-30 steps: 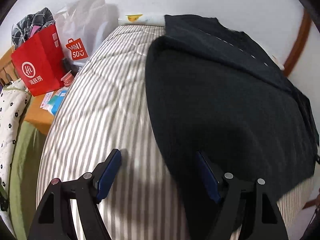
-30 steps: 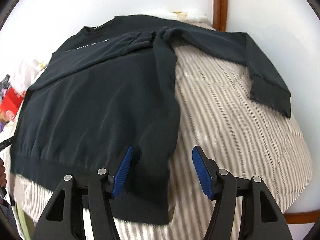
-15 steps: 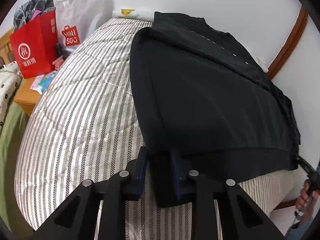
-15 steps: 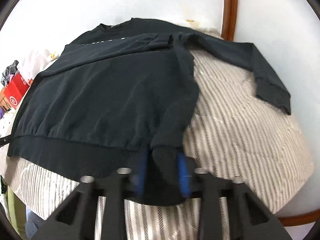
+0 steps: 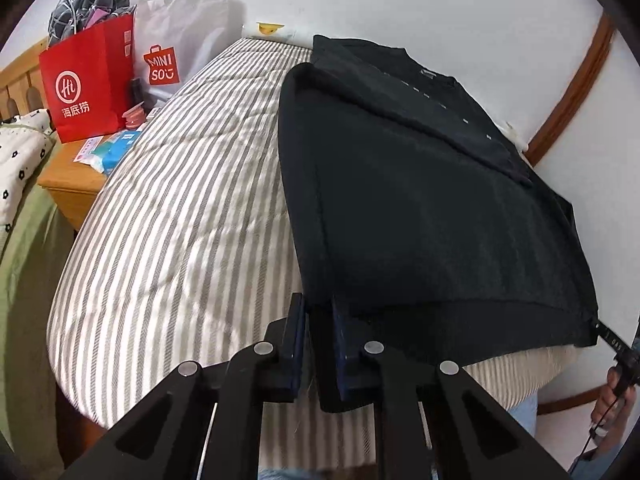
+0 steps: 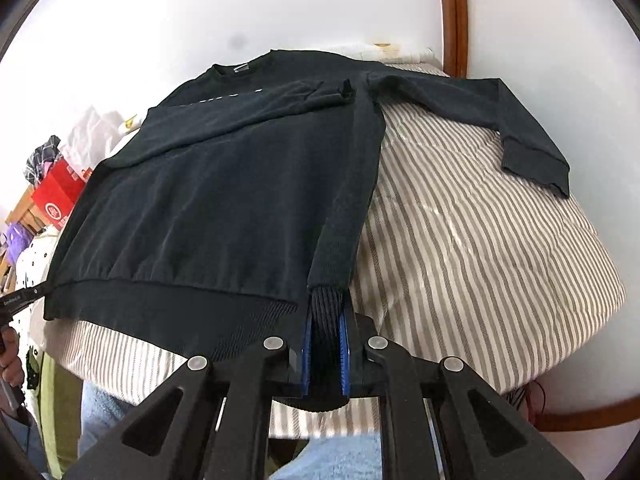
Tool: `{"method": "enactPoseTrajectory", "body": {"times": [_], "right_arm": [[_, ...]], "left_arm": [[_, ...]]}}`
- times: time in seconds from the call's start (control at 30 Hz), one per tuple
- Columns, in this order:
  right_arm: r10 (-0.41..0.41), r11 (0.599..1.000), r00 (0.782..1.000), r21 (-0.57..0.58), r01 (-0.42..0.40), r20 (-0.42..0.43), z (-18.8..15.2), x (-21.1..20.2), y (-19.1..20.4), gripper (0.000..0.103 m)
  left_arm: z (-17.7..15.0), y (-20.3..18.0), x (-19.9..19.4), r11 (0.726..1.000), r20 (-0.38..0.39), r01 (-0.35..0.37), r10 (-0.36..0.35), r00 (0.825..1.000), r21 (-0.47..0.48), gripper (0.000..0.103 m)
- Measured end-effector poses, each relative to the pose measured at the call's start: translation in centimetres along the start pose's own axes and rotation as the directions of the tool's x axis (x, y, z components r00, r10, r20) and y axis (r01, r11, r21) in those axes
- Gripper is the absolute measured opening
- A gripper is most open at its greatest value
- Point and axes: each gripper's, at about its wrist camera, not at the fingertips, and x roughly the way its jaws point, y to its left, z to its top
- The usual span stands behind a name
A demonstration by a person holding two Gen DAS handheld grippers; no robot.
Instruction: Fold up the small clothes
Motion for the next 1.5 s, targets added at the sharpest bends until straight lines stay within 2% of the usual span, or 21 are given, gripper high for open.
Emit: {"method": "enactPoseTrajectory", "body": {"times": [0.1, 0.27, 0.33, 0.4, 0.47, 0.6, 0.7, 0.83, 0.93, 0.97, 1.17, 1.27, 1.33, 1.37, 1.4, 1.43, 1.47, 1.5], "right_arm": [[-0.012, 1.000, 1.000, -0.012, 0.011, -0.021, -0.5, 0.0, 0.2, 0.011], [-0.045, 0.998, 0.998, -0.045, 0.043, -0.050, -0.3, 1.0, 0.9, 0.012], [-0.048, 0.998, 0.996, -0.039, 0.046, -0.074, 0.0, 1.3, 0.9, 0.019], [-0.012, 1.000, 0.996, -0.010, 0.011, -0.085, 0.6, 1.3, 0.1, 0.044], [-0.006, 1.000, 1.000, 0.005, 0.006, -0.022, 1.2, 0.5, -0.7, 0.050], [-0.072, 0.997, 0.996, 0.040, 0.069, 0.058, 3.6, 0.2, -2.9, 0.055], [-0.165, 0.985, 0.983, 0.066, 0.160, 0.077, 5.7, 1.3, -5.2, 0.055], [-0.291, 0.954, 0.954, 0.098, 0.283, 0.073, 8.2, 3.4, -8.9, 0.055], [-0.354, 0.931, 0.934, 0.119, 0.346, 0.056, 10.1, 5.4, -11.9, 0.055], [-0.367, 0.924, 0.929, 0.128, 0.359, 0.047, 10.7, 6.3, -12.9, 0.055], [-0.383, 0.911, 0.924, 0.169, 0.377, 0.002, 13.0, 10.3, -16.6, 0.055], [-0.427, 0.890, 0.904, 0.178, 0.420, 0.004, 13.8, 11.5, -17.1, 0.055], [-0.437, 0.883, 0.899, 0.190, 0.429, -0.001, 14.2, 11.7, -17.4, 0.055], [-0.446, 0.878, 0.895, 0.193, 0.438, -0.003, 14.4, 11.9, -17.6, 0.053], [-0.458, 0.872, 0.889, 0.192, 0.450, -0.003, 14.7, 12.1, -17.8, 0.042], [-0.486, 0.859, 0.874, 0.183, 0.479, -0.005, 14.9, 12.2, -17.8, 0.033], [-0.516, 0.844, 0.857, 0.163, 0.511, -0.013, 15.1, 12.5, -17.9, 0.017], [-0.526, 0.840, 0.850, 0.143, 0.523, -0.020, 15.5, 12.6, -17.9, 0.012]], "left_arm": [[-1.0, 0.5, -0.2, 1.000, -0.016, 0.007, -0.007, 1.000, -0.005, 0.013], [-0.5, 0.7, 0.1, 1.000, -0.016, 0.012, -0.012, 1.000, -0.003, 0.017], [0.0, 0.5, 0.0, 1.000, -0.008, 0.005, -0.004, 1.000, 0.004, 0.017], [0.5, 0.4, 0.0, 1.000, 0.005, -0.027, 0.027, 1.000, 0.000, 0.019], [1.2, 0.1, 0.1, 1.000, 0.011, -0.021, 0.021, 1.000, -0.001, 0.019], [3.1, -0.7, 1.0, 0.999, 0.009, -0.035, 0.035, 0.999, 0.006, 0.024], [4.9, -1.7, 2.0, 0.999, 0.015, -0.050, 0.050, 0.999, 0.018, 0.029], [7.0, -3.1, 3.3, 0.998, 0.018, -0.052, 0.051, 0.999, 0.027, 0.033], [8.5, -3.8, 4.3, 0.998, 0.020, -0.059, 0.058, 0.998, 0.024, 0.052], [8.9, -4.0, 4.5, 0.998, 0.026, -0.064, 0.063, 0.998, 0.024, 0.063], [10.9, -5.6, 6.3, 0.994, 0.029, -0.094, 0.093, 0.995, 0.049, 0.064], [11.6, -5.6, 7.3, 0.994, 0.010, -0.093, 0.093, 0.996, 0.052, 0.064], [11.9, -5.6, 7.8, 0.994, 0.005, -0.092, 0.092, 0.996, 0.052, 0.064], [12.0, -5.5, 7.9, 0.995, 0.004, -0.087, 0.087, 0.996, 0.053, 0.064], [12.2, -5.4, 8.1, 0.995, 0.003, -0.083, 0.083, 0.997, 0.054, 0.064], [12.3, -5.2, 8.2, 0.995, 0.001, -0.082, 0.082, 0.997, 0.054, 0.064], [12.3, -5.0, 8.3, 0.995, 0.000, -0.079, 0.079, 0.997, 0.056, 0.064], [12.4, -4.7, 8.5, 0.995, 0.000, -0.079, 0.079, 0.997, 0.059, 0.064]]}}
